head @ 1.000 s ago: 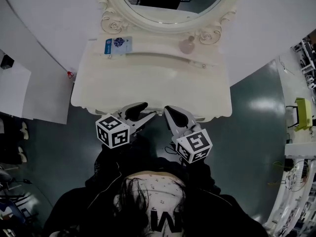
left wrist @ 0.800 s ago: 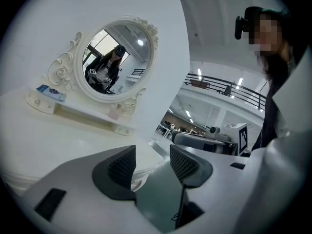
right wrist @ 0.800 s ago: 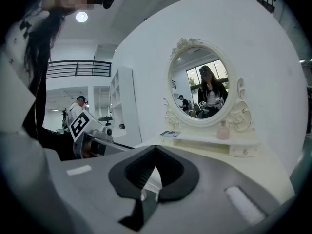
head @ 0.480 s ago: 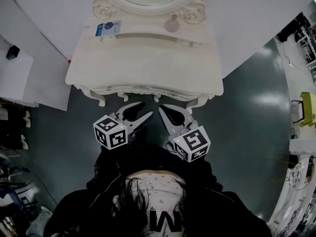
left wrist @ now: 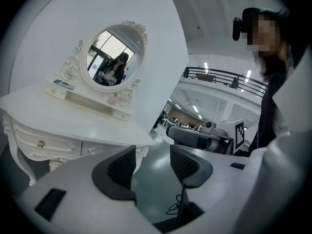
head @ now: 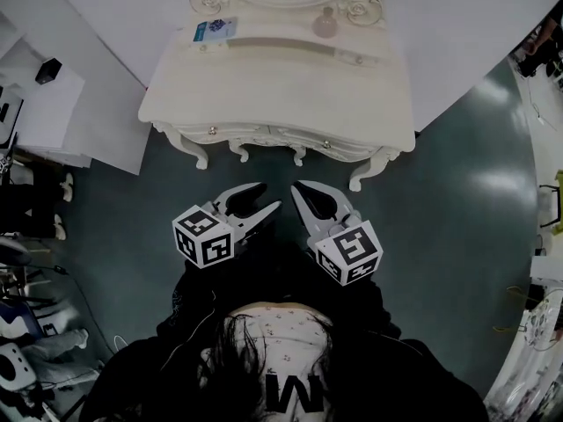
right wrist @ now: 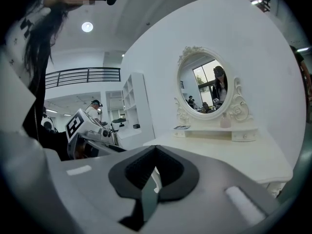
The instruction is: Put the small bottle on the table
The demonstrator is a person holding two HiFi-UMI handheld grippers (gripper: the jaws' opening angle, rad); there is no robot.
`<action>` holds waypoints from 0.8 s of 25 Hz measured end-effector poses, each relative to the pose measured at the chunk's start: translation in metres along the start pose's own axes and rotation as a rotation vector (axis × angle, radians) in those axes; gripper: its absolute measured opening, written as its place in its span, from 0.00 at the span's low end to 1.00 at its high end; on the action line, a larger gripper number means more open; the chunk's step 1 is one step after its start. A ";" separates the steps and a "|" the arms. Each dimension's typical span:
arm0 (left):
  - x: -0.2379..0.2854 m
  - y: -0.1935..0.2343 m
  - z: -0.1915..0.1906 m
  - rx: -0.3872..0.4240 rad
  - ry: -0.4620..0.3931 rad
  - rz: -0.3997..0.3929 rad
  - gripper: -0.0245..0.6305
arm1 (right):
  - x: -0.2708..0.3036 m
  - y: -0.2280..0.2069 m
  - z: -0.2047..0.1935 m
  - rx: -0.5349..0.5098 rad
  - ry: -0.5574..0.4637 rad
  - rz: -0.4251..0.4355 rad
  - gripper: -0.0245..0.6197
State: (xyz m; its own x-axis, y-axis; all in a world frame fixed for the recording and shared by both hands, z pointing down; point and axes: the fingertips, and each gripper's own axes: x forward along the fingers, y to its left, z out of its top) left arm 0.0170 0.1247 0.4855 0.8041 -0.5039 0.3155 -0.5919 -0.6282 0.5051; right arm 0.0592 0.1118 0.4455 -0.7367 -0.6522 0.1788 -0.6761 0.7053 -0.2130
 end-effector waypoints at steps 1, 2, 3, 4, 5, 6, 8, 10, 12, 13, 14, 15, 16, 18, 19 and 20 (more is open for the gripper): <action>-0.005 0.000 -0.001 0.000 -0.003 0.008 0.37 | 0.002 0.003 -0.001 -0.002 0.001 0.006 0.05; -0.010 -0.001 -0.003 0.000 -0.009 0.016 0.37 | 0.003 0.006 -0.002 -0.004 0.002 0.013 0.05; -0.015 -0.001 -0.004 -0.001 -0.016 0.026 0.37 | 0.005 0.010 -0.003 -0.007 0.004 0.020 0.05; -0.021 0.000 -0.006 -0.003 -0.024 0.037 0.37 | 0.008 0.014 -0.003 -0.012 0.007 0.028 0.05; -0.026 0.002 -0.007 -0.007 -0.034 0.049 0.37 | 0.010 0.018 -0.004 -0.017 0.010 0.036 0.05; -0.031 0.003 -0.009 -0.012 -0.044 0.061 0.37 | 0.012 0.022 -0.005 -0.023 0.014 0.043 0.05; -0.039 0.007 -0.010 -0.024 -0.062 0.082 0.37 | 0.016 0.028 -0.007 -0.035 0.024 0.057 0.05; -0.046 0.008 -0.011 -0.031 -0.077 0.096 0.37 | 0.020 0.033 -0.008 -0.050 0.038 0.073 0.05; -0.051 0.009 -0.012 -0.038 -0.093 0.107 0.37 | 0.022 0.039 -0.010 -0.065 0.051 0.091 0.05; -0.054 0.010 -0.012 -0.042 -0.100 0.113 0.37 | 0.023 0.042 -0.011 -0.071 0.056 0.102 0.05; -0.057 0.010 -0.013 -0.046 -0.108 0.119 0.37 | 0.024 0.045 -0.012 -0.076 0.059 0.113 0.05; -0.059 0.010 -0.014 -0.049 -0.115 0.125 0.37 | 0.024 0.049 -0.012 -0.080 0.061 0.123 0.05; -0.061 0.010 -0.015 -0.052 -0.121 0.130 0.37 | 0.024 0.052 -0.012 -0.085 0.063 0.133 0.05; -0.065 0.009 -0.017 -0.057 -0.130 0.136 0.37 | 0.024 0.057 -0.012 -0.095 0.067 0.147 0.05; -0.066 0.009 -0.018 -0.059 -0.133 0.138 0.37 | 0.024 0.059 -0.013 -0.100 0.069 0.153 0.05; -0.067 0.009 -0.019 -0.060 -0.135 0.139 0.37 | 0.024 0.060 -0.013 -0.104 0.071 0.159 0.05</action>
State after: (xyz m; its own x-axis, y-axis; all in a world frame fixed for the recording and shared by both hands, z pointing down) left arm -0.0412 0.1640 0.4843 0.6976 -0.6608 0.2769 -0.6890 -0.5126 0.5124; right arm 0.0005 0.1424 0.4499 -0.8306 -0.5120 0.2191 -0.5465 0.8250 -0.1439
